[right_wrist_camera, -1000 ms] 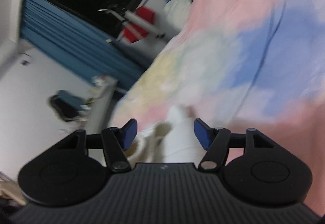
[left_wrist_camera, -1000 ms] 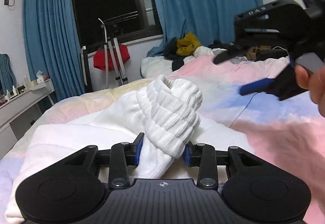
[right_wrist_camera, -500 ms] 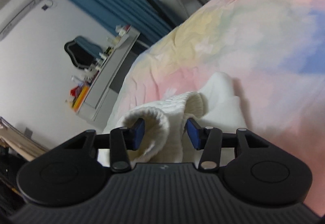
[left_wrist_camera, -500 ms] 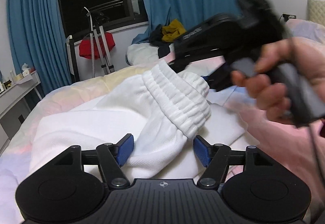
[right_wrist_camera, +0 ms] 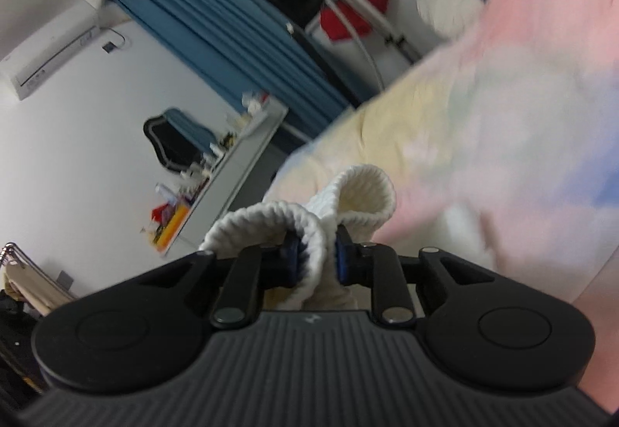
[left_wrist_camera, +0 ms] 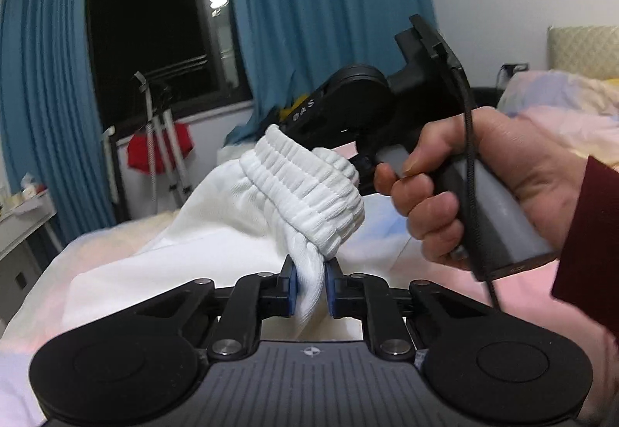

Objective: Fold clothes

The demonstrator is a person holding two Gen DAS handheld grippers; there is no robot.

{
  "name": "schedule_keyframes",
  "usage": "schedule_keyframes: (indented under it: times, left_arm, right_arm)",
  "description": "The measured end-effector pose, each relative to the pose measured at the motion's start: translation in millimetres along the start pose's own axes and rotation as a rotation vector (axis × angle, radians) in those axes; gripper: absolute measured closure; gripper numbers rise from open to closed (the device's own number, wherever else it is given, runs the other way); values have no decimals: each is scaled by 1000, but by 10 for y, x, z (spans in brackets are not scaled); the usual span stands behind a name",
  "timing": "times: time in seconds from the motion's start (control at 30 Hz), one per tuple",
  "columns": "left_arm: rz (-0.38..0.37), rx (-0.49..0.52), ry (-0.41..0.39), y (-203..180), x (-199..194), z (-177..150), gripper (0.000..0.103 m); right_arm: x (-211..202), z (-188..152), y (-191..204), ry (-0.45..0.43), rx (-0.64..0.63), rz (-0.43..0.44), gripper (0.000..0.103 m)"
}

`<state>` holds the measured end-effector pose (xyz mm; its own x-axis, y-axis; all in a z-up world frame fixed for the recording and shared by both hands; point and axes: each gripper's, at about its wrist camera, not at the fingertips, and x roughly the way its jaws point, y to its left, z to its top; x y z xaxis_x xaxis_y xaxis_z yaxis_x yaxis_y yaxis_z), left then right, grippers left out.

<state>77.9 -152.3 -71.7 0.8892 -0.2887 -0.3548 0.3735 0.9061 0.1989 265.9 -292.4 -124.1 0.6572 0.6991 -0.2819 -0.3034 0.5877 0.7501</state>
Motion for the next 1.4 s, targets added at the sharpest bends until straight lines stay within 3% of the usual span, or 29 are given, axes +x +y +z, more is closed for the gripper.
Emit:
schedule_keyframes:
  times: [0.1, 0.23, 0.43, 0.5, 0.57, 0.67, 0.73, 0.87, 1.0, 1.1, 1.23, 1.27, 1.3, 1.37, 1.4]
  left_arm:
    - [-55, -16, 26, -119, 136, -2, 87]
    - [-94, -60, 130, -219, 366, -172, 86]
    - [-108, -90, 139, -111, 326, -175, 78]
    - [-92, -95, 130, -73, 224, -162, 63]
    - [-67, -89, 112, -46, 84, -164, 46]
    - [-29, -79, 98, 40, -146, -164, 39]
    - [-7, -80, 100, 128, -290, -160, 36]
    - [63, -83, 117, 361, -529, -183, 30]
    - [149, -52, 185, 533, -633, -316, 30]
    - [188, -17, 225, 582, -624, -414, 31]
    - [229, 46, 222, 548, -576, -465, 32]
    - [238, 63, 219, 536, -562, -476, 36]
    - [242, 80, 215, 520, -540, -489, 39]
    - [234, 80, 203, 534, -522, -497, 66]
    - [225, 71, 196, 553, -520, -495, 75]
  right_arm:
    - [-103, 76, -159, -13, -6, -86, 81]
    - [62, -39, -601, 42, 80, -200, 82]
    - [4, -119, -688, 15, 128, -176, 79]
    - [-62, -143, -675, 3, 138, -176, 78]
    - [-162, -169, -648, -8, 158, -179, 73]
    - [-351, -202, -605, -48, 188, -221, 59]
    - [-528, -232, -578, -94, 206, -247, 38]
    - [-848, -348, -494, -155, 246, -268, 31]
    - [-955, -530, -313, -120, 218, -321, 29]
    - [-968, -713, -234, -89, 224, -303, 24]
    - [-783, -823, -144, -48, 159, -303, 25]
    - [-718, -837, -131, -53, 139, -308, 25]
    - [-663, -849, -117, -60, 121, -315, 32]
    - [-610, -864, -76, -85, 89, -337, 46]
    - [-595, -868, -50, -100, 71, -346, 56]
